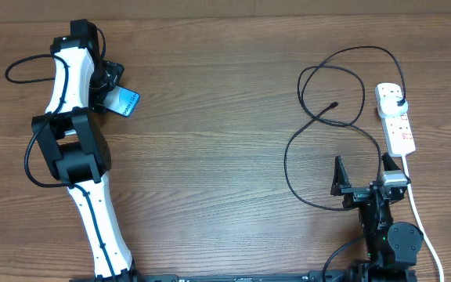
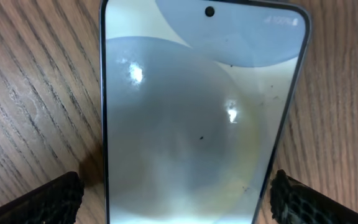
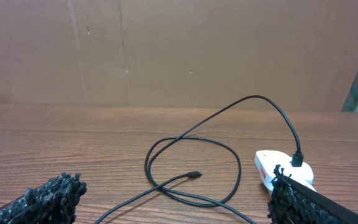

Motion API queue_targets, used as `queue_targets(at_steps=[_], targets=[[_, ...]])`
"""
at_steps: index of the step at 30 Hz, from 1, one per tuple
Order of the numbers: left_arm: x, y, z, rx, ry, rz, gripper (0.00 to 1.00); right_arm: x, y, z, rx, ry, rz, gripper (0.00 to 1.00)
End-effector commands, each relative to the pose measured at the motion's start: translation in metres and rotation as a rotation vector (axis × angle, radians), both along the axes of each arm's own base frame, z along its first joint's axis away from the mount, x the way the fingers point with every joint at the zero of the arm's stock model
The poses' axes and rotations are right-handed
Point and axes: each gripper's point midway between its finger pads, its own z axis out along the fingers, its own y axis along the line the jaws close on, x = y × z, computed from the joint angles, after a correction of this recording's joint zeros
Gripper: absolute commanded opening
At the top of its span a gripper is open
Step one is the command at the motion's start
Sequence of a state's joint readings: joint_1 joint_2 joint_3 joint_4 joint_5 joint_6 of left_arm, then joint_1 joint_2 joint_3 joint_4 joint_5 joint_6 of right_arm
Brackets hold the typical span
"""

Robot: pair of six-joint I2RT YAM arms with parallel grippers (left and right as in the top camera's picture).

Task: Plug charger to phone and switch on socket
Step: 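Lift the phone with the left gripper and tilt it upright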

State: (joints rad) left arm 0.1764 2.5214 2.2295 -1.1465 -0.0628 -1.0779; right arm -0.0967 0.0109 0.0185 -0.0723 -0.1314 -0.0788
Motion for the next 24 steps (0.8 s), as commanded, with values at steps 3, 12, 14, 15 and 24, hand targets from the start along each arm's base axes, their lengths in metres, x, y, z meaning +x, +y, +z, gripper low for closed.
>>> queue_targets(at_steps=[3,12,14,15,24], targets=[[0.003,-0.005,-0.011,-0.009,0.009,0.014,0.99,0.000,0.000,-0.003,0.003,-0.001,0.003,1.00],[-0.001,-0.018,-0.029,-0.007,0.054,-0.021,0.95,0.000,0.000,-0.003,0.003,-0.001,0.003,1.00],[-0.008,-0.022,-0.037,-0.008,0.094,-0.027,0.94,0.000,0.000,-0.003,0.003,-0.001,0.003,1.00],[-0.012,-0.023,-0.040,-0.009,0.111,-0.029,0.94,0.000,0.000,-0.003,0.003,-0.001,0.003,1.00],[-0.036,-0.026,-0.056,-0.022,0.230,-0.074,0.84,0.000,0.000,-0.003,0.003,-0.001,0.003,1.00]])
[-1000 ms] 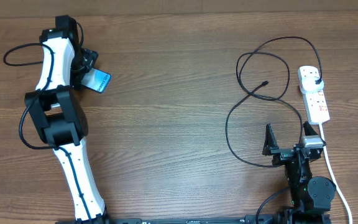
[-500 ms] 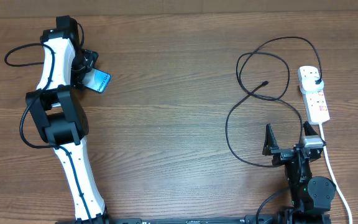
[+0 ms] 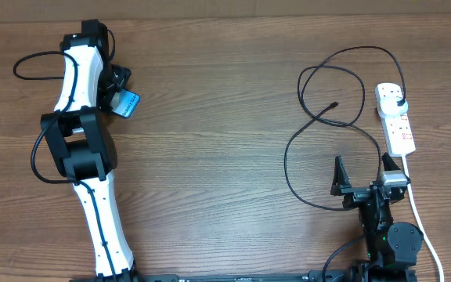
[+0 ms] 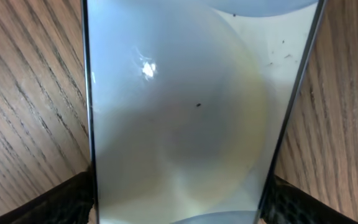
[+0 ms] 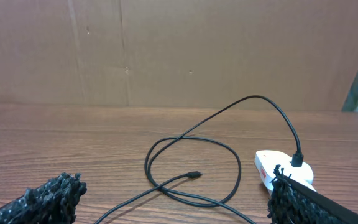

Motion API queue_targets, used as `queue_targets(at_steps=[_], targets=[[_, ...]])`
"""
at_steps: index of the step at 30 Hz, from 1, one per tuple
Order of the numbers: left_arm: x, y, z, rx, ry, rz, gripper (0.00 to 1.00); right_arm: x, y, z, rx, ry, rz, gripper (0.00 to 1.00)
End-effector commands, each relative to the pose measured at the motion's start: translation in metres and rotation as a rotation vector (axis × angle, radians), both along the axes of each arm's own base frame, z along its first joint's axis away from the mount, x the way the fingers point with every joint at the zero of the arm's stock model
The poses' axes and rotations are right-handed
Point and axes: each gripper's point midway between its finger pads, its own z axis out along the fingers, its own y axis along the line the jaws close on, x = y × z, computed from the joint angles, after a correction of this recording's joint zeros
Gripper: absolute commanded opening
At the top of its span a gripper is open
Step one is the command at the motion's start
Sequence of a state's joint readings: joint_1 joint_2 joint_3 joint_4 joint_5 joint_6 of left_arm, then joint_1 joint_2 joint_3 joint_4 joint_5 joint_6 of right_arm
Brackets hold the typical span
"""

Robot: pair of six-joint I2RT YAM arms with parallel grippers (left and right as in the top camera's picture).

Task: Plug charger to phone and switch on socket
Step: 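Lift the phone with the left gripper and tilt it upright, then rotate the held phone with the left gripper toward the table center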

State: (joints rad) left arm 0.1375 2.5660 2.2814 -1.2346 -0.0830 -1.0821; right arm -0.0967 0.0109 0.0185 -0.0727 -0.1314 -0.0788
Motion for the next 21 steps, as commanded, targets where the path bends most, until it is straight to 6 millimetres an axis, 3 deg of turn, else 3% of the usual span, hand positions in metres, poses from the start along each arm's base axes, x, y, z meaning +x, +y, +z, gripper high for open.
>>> queue_targets(at_steps=[1,11,13,21], targets=[[-0.027,-0.008,-0.046,-0.030,0.149,-0.053,0.82,0.000,0.000,-0.002,0.003,-0.001,0.003,1.00],[-0.027,-0.012,-0.045,-0.054,0.155,-0.163,0.74,0.000,0.000,-0.002,0.003,-0.001,0.003,1.00],[-0.027,-0.012,-0.041,-0.058,0.158,-0.175,0.69,0.000,0.000,-0.002,0.003,-0.001,0.003,1.00],[-0.024,-0.017,-0.001,-0.086,0.154,-0.212,0.64,0.000,0.000,-0.002,0.003,-0.001,0.003,1.00]])
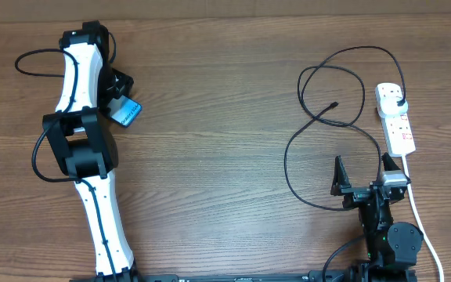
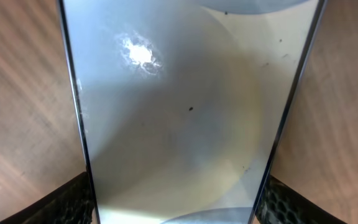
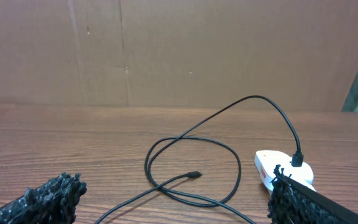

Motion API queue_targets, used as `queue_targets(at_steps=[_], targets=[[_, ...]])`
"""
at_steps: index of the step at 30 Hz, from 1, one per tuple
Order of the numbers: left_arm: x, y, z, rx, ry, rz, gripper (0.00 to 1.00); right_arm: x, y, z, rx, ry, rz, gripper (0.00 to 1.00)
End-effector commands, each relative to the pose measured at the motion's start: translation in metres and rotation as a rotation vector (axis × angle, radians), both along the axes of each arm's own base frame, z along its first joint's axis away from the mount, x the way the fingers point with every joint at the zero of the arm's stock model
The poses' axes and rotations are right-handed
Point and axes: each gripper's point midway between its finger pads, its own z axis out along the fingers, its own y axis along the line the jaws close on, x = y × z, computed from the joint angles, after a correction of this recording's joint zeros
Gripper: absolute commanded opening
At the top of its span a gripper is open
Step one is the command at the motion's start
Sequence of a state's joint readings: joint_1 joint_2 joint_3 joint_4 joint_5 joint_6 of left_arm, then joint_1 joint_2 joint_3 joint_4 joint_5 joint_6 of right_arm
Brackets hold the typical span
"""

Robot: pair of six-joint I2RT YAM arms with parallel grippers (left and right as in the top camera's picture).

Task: Plug charger to phone and switch on socket
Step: 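Rotate the held phone with the left gripper toward the table center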

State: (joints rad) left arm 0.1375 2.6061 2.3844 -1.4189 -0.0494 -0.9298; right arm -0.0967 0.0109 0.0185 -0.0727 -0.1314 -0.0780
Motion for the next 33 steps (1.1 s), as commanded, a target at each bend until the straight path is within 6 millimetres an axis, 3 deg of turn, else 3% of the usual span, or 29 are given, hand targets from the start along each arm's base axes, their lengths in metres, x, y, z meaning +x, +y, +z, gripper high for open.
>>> queue_targets(at_steps=[1,10,21,33], targets=[[-0.001,-0.011,-0.001,-0.051,0.029,-0.064,0.63,0.000,0.000,-0.002,0.002,-0.001,0.003,1.00],[0.001,-0.034,0.039,-0.191,-0.015,-0.165,0.60,0.000,0.000,-0.002,0.002,-0.001,0.003,1.00],[-0.009,-0.056,0.048,-0.325,-0.005,-0.246,0.54,0.000,0.000,-0.002,0.002,-0.001,0.003,1.00],[0.000,-0.113,0.070,-0.643,-0.122,-0.336,0.51,0.000,0.000,-0.002,0.002,-0.001,0.003,1.00]])
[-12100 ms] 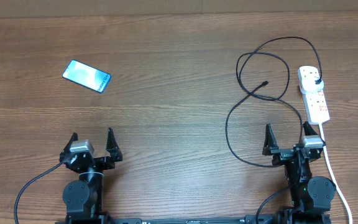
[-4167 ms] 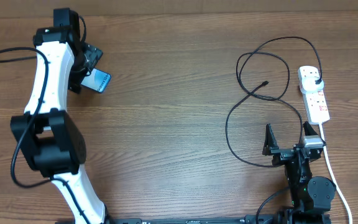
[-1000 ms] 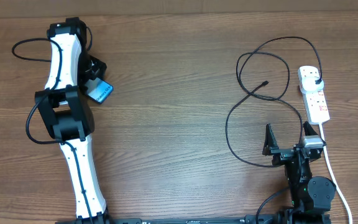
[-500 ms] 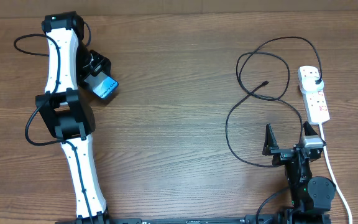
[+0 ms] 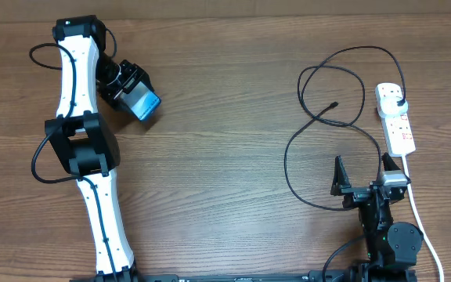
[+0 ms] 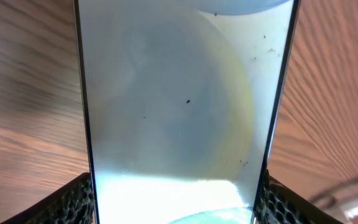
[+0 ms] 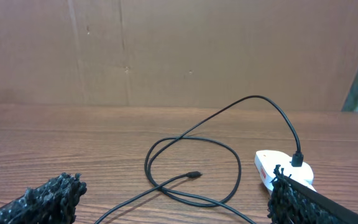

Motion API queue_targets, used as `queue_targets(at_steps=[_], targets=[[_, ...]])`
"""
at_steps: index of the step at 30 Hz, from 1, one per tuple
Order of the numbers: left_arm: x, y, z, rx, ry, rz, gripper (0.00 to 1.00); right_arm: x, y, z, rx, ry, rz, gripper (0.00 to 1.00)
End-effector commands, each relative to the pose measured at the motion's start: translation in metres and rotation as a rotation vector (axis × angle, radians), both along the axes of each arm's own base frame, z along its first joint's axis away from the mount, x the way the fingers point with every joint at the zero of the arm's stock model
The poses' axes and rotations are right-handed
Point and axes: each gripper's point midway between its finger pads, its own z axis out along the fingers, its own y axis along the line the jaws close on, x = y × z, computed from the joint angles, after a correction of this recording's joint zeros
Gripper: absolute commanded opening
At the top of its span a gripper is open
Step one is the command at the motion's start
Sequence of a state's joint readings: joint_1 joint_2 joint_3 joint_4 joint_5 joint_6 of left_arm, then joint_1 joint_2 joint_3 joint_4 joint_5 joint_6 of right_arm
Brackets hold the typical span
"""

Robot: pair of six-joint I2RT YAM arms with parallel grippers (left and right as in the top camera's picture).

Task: Plug charger to phone and switch on socket
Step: 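Rotate the held phone with the left gripper toward the table center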

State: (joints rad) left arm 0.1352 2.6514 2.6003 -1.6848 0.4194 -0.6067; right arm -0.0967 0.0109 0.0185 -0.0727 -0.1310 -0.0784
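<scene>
A phone (image 6: pixel 179 106) with a pale screen fills the left wrist view, its edges pressed between two black fingers (image 6: pixel 73 199). Overhead, my left gripper (image 5: pixel 129 88) is shut on the phone (image 5: pixel 143 103) at the far left, and the phone looks raised off the wood. A black charger cable (image 5: pixel 304 125) loops at the right, with its free plug (image 5: pixel 333 104) (image 7: pixel 194 175) lying on the table. Its other end sits in a white socket strip (image 5: pixel 395 119) (image 7: pixel 278 169). My right gripper (image 5: pixel 361 174) stands open near the front edge, short of the cable.
The brown wooden table (image 5: pixel 225 157) runs between the two arms. A cardboard wall (image 7: pixel 179 50) stands behind it. The strip's white lead (image 5: pixel 417 211) runs down the right side past the right arm's base.
My left gripper has moved to the right with the phone in it, and the phone now looks lifted and turned. The right arm, the cable and the strip are as they were.
First the phone lay on the table at the far left, with my left fingers open on either side of it. Then the fingers stood against its edges. It stayed gripped there, and now it is held further right, off the wood. The right arm never moved.
</scene>
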Motion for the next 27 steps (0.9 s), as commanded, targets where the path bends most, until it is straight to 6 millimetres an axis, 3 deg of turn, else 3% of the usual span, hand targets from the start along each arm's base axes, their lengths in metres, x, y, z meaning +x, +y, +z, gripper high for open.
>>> queue_targets(at_steps=[1,27], targets=[[0.010,-0.037,0.023,-0.185,-0.089,-0.059,0.51,0.000,0.000,-0.002,0.002,-0.001,0.003,1.00],[-0.003,-0.164,0.064,-0.531,-0.148,-0.239,0.50,0.000,0.000,-0.002,0.002,-0.001,0.003,1.00]])
